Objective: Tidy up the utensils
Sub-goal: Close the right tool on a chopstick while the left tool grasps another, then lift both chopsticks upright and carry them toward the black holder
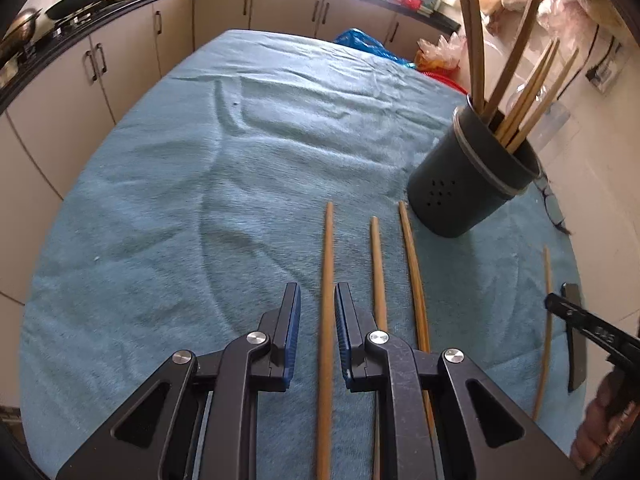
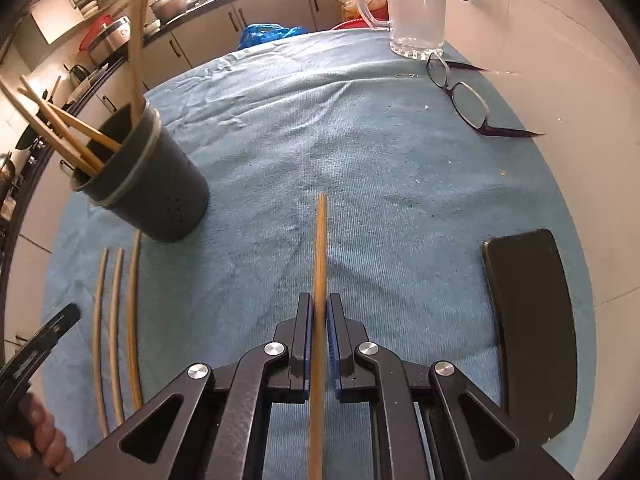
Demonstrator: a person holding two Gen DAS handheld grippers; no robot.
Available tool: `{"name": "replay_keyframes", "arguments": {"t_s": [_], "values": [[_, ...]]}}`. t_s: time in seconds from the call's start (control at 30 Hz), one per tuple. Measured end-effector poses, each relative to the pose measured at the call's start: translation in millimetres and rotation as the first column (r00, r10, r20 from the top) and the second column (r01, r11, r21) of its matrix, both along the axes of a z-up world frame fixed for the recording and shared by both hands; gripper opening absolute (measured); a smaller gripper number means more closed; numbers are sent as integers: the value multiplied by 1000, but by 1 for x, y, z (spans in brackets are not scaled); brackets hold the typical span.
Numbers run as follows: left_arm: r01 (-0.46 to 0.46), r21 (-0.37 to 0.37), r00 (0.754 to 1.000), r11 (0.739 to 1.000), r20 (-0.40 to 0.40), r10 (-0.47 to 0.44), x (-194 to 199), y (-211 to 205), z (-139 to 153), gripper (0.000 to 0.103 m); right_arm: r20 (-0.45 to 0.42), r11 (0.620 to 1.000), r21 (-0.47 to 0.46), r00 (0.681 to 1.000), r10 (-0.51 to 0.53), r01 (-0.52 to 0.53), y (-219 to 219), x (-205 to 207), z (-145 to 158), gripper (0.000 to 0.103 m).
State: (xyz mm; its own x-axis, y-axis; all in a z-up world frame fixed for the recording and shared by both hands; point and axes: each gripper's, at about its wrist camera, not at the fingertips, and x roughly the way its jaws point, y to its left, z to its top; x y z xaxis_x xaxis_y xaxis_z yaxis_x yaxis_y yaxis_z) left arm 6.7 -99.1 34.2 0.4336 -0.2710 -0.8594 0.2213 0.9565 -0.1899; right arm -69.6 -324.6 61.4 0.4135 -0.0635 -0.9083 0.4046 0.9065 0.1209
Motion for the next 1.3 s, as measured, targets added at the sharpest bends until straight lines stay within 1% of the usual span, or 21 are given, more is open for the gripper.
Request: {"name": "replay_keyframes", "arguments": {"t_s": [0.2, 0.27, 0.37, 0.5, 0.6, 0.7, 0.8, 0.93, 1.03, 1.13, 1.2, 1.3], "values": [[30, 39, 999, 999, -25, -29, 12, -17, -14, 16, 19, 1000, -7, 1000, 9, -9, 0, -9, 9, 8], [25, 51, 1000, 998, -7, -24, 16, -20, -17, 14, 22, 1000, -10, 1000, 13, -12, 0, -10, 11, 8], [29, 84, 999, 996, 13, -30, 19, -24, -18, 6, 31, 1000, -9, 999, 19, -19, 3, -12, 16, 8], [38, 92, 999, 995, 29, -41, 17, -23, -15, 6, 49, 1000, -5, 998, 31, -31, 8, -13, 24, 8], [40, 80, 997, 996, 68, -45, 7, -18, 1, 6, 64, 999, -6, 997, 45, -44, 12, -16, 32, 8], [28, 46, 991, 999, 127, -34, -5, -8, 27, 6, 86, 999, -19, 995, 48, -46, 16, -21, 44, 8], [15, 2, 985, 1000, 173, -15, -16, 5, 53, 6, 124, 998, -26, 991, 54, -51, 24, -28, 58, 8], [16, -39, 974, 999, 225, -7, -33, 15, 84, 6, 186, 998, -32, 980, 67, -62, 34, -36, 77, 8], [29, -55, 967, 998, 256, -14, -42, 21, 101, 6, 228, 997, -47, 971, 70, -61, 43, -42, 89, 8], [50, -69, 960, 996, 278, -28, -50, 27, 114, 6, 266, 997, -36, 961, 78, -71, 51, -49, 100, 7], [60, -73, 956, 996, 290, -37, -54, 29, 122, 6, 286, 996, -59, 955, 79, -65, 58, -54, 107, 8], [81, -73, 951, 994, 303, -55, -60, 33, 130, 6, 307, 996, -67, 949, 70, -52, 67, -61, 114, 8]]}}
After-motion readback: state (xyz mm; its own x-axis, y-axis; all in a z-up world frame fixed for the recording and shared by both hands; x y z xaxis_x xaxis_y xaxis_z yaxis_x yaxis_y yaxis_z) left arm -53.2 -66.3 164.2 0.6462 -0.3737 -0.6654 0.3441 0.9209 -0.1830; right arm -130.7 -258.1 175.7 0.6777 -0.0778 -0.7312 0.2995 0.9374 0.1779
